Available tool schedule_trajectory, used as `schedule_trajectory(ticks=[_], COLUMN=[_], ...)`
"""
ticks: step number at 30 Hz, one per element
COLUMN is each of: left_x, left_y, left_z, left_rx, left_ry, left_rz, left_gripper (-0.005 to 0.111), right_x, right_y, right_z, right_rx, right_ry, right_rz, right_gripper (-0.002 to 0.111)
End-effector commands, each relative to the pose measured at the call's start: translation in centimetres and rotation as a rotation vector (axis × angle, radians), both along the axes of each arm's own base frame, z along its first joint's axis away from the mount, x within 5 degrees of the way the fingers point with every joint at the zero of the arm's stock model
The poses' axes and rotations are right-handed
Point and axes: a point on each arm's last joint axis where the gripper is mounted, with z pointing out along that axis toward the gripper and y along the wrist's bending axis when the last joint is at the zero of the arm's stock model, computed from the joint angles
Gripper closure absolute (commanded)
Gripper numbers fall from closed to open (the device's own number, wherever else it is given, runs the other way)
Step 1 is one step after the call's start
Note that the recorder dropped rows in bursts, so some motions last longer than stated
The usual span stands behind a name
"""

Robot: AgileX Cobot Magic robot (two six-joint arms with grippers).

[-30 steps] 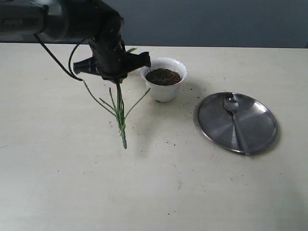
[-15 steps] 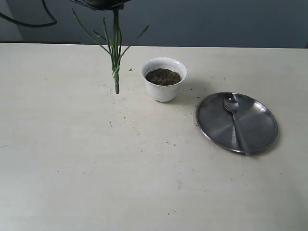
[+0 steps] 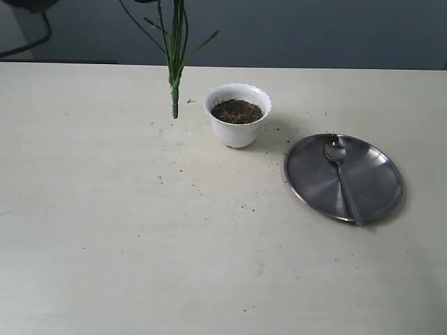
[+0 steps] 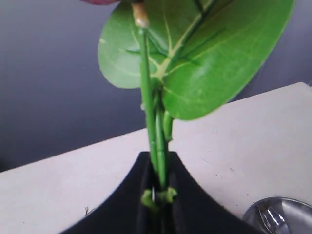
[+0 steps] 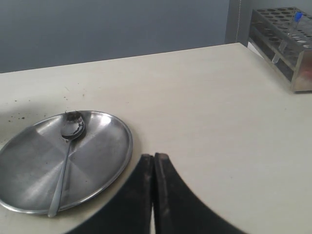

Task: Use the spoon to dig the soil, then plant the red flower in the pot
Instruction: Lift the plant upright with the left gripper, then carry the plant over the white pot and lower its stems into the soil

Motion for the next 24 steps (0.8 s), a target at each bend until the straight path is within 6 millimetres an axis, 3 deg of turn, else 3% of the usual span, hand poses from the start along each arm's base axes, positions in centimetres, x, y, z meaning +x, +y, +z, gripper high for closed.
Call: schedule_trajectory(ticks=[1,5,9,12,14,18,24], left_x=[-2.5,-2.9,-2.3,-1.9,-1.1,0.8,2.2], left_y=[0.5,1.2,2.6,3.0,3.5,4.8,4.2], left_z=[0.9,1.3,1.4,1.2,0.6,-1.1,-0.8], left_rx=[0.016,-0.031,-0.123,-0.218,-0.271,-0.265,-0.295], left_ry=[-0.193,-0.324,-0.347,-0.384,-0.366,-0.306,-0.379], left_rz=[-0.078,-0.107,-0.130,-0.332,-0.441,-0.452,-0.610], left_gripper=[0.106,0.106,0.106,0.106,0.106,0.106,0.106], right_x=[0.0,0.0,0.0,0.0,0.0,0.0,0.0], right_y=[0.0,0.0,0.0,0.0,0.0,0.0,0.0], right_z=[0.0,0.0,0.0,0.0,0.0,0.0,0.0], right_rx=[-0.004,-0.004,-0.004,-0.004,-0.004,-0.004,-0.002], right_ry=[-0.013,-0.013,-0.013,-0.013,-0.013,-0.011,-0.011], right_rz=[-0.005,-0.005,-0.005,-0.005,-0.005,-0.004,-0.004], right_gripper=[0.109,0.109,0.109,0.109,0.109,0.109,0.109])
